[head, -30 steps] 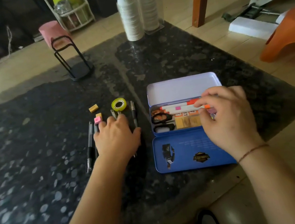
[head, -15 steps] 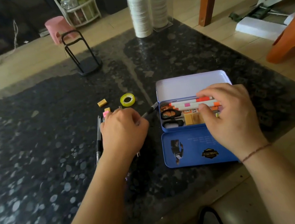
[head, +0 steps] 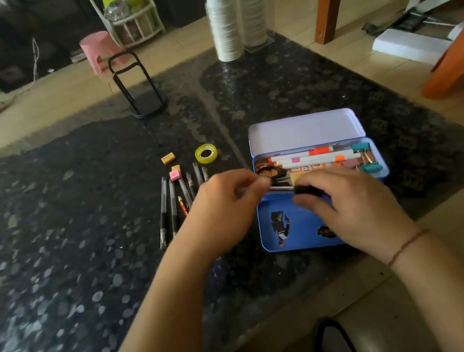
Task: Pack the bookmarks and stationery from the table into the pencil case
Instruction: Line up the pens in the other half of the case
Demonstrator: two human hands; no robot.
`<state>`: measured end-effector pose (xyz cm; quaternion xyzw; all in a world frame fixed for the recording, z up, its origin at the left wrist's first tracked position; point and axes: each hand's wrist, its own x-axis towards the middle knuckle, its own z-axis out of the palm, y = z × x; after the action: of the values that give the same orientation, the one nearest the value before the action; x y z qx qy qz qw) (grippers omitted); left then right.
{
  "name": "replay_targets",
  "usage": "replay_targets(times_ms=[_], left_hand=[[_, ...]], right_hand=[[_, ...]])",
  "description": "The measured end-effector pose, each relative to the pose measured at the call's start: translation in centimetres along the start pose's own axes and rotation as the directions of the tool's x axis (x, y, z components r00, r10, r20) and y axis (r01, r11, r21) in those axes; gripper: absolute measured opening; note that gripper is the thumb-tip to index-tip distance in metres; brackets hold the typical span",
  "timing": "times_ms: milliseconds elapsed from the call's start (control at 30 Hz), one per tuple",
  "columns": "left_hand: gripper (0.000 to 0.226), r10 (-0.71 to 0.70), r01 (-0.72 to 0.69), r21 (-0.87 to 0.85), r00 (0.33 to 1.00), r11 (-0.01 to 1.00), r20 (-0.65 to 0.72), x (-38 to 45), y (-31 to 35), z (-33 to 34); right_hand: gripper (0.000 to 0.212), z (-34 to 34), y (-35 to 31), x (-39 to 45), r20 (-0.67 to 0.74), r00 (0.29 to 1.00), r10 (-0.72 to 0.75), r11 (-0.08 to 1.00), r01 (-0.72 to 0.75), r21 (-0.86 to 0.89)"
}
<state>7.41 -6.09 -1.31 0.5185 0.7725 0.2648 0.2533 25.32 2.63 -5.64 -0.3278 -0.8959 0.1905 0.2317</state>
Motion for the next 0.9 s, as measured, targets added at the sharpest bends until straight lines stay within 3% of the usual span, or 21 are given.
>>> replay_targets(times_ms=[67,133,233,367,500,633,767,900], left_hand=[[0.031,-0.136,0.153,0.117,0.980,0.981,-0.144,0.8,-2.4,0.8],[0.037,-0.219,0.325,0.344,0.924,0.881,-0.313,1.4,-4.6,1.0],[0.048,-0.299,0.428,0.448,0.895,0.785,-0.331,2.1,-6.0,1.4],[0.051,-0.307,0.453,0.485,0.885,0.748,-0.351,3.2,-6.2,1.7],[0.042,-0.336,0.488,0.472,0.865,0.735,-0.372,3.7,-6.6,1.1],[0.026,-0.237,0.448,0.474,0.866,0.758,-0.441,3.7,-6.8,0.7],[0.045,-0.223,0.410,0.536,0.898,0.738,-0.380,3.2,-6.7,1.5],[0.030,-0.220,0.407,0.578,0.904,0.707,-0.368,3.9,-6.0,1.5]], right_hand=[[0.018,-0.2,0.8,-0.9,0.034,0.998,0.062,0.992,-0.058,-0.110],[0.014,-0.4,1.3,-1.5,0.046,0.994,0.100,0.970,-0.087,-0.229],[0.018,-0.5,1.6,-1.7,0.025,0.989,0.146,0.941,-0.131,-0.312],[0.029,-0.2,1.7,-1.6,-0.040,0.977,0.211,0.903,-0.211,-0.374],[0.022,-0.5,1.9,-1.7,-0.177,0.943,0.281,0.915,-0.319,-0.245],[0.012,-0.9,1.6,-1.8,-0.275,0.918,0.286,0.945,-0.318,-0.081],[0.013,-1.0,1.3,-1.9,-0.286,0.908,0.305,0.944,-0.328,-0.034],[0.018,-1.0,1.2,-1.9,-0.315,0.904,0.289,0.951,-0.310,-0.016]])
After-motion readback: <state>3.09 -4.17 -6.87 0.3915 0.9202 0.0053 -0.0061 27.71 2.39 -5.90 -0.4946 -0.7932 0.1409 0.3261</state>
